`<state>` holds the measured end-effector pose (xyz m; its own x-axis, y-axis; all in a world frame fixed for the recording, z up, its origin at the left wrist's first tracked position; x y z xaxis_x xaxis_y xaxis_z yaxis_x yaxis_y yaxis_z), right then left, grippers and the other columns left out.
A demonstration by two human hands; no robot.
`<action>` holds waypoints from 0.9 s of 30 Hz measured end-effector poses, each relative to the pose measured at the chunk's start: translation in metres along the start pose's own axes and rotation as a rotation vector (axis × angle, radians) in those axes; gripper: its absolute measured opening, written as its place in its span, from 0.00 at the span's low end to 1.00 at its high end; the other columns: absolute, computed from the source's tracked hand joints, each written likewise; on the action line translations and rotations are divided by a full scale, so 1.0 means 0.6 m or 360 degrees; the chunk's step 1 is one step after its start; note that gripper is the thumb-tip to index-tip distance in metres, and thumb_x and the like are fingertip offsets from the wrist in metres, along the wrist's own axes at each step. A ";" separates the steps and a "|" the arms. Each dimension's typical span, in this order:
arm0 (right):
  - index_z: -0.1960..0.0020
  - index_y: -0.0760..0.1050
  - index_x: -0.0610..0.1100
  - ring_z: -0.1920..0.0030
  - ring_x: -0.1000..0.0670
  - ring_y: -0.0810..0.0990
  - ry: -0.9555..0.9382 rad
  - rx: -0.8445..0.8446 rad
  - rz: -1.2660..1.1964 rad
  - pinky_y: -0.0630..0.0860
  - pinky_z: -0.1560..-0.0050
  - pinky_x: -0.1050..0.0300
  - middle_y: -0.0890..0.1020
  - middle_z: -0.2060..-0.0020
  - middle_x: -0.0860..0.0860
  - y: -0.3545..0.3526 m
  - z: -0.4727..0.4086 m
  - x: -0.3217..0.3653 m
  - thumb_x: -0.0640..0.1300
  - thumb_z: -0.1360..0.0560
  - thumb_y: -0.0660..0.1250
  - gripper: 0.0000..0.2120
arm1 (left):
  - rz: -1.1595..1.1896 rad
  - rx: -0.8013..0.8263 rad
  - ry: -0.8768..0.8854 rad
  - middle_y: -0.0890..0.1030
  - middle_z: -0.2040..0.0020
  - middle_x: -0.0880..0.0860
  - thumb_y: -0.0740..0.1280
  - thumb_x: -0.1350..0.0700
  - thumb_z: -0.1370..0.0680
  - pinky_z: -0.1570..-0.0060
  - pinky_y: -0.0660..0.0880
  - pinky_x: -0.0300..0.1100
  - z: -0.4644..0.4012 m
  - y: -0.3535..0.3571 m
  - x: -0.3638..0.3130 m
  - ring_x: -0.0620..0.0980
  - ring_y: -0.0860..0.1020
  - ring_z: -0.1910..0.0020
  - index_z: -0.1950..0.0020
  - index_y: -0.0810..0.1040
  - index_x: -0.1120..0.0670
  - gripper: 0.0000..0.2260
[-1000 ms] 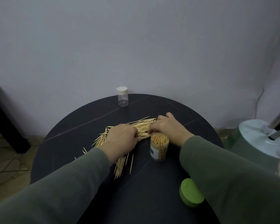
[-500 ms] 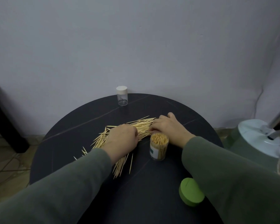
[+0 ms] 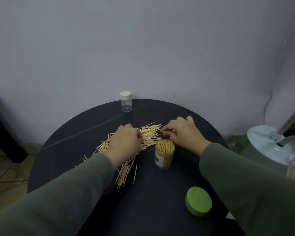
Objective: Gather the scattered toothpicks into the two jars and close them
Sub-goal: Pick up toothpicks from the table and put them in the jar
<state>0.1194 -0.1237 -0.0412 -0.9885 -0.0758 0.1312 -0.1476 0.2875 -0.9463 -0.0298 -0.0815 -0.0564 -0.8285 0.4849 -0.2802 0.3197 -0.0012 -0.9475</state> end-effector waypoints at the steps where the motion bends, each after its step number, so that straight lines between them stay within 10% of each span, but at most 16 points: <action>1: 0.40 0.78 0.54 0.44 0.55 0.72 0.0043 -0.0024 -0.0074 0.60 0.35 0.49 0.80 0.45 0.58 -0.003 0.000 -0.005 0.51 0.21 0.62 0.11 | 0.0055 -0.0018 -0.0005 0.75 0.44 0.48 0.65 0.47 0.21 0.46 0.75 0.45 0.000 -0.002 0.000 0.48 0.73 0.45 0.45 0.81 0.48 0.09; 6: 0.50 0.77 0.59 0.48 0.58 0.75 0.0238 -0.0114 -0.0839 0.68 0.36 0.45 0.79 0.54 0.63 -0.023 0.005 -0.019 0.48 0.22 0.65 0.06 | 0.0578 -0.0035 -0.0052 0.77 0.49 0.45 0.65 0.49 0.21 0.54 0.69 0.39 0.000 -0.010 -0.008 0.44 0.74 0.50 0.48 0.78 0.48 0.05; 15: 0.53 0.78 0.56 0.54 0.63 0.79 0.0150 -0.0312 -0.1499 0.75 0.52 0.69 0.82 0.57 0.58 -0.079 0.035 0.008 0.42 0.23 0.66 0.08 | 0.1597 0.0009 0.0044 0.79 0.59 0.42 0.63 0.52 0.20 0.57 0.71 0.37 0.032 -0.043 -0.065 0.36 0.76 0.58 0.50 0.79 0.47 0.05; 27: 0.53 0.80 0.55 0.52 0.54 0.82 0.0200 -0.0203 -0.1531 0.80 0.49 0.57 0.84 0.56 0.53 -0.046 0.073 0.012 0.42 0.25 0.69 0.07 | 0.1598 0.0087 0.0097 0.83 0.56 0.48 0.69 0.56 0.23 0.59 0.75 0.33 0.056 -0.013 -0.074 0.38 0.79 0.60 0.51 0.83 0.50 0.04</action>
<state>0.1176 -0.1739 -0.0269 -0.4394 -0.2318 0.8679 -0.8880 0.2580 -0.3806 -0.0112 -0.1323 -0.0416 -0.1618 0.2816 -0.9458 0.8341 -0.4731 -0.2836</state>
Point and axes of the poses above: each hand's wrist, its own z-axis away from the middle knuckle, its own y-axis out of the palm, x = y × z, the point moved 10 cm from there along -z, towards the middle knuckle
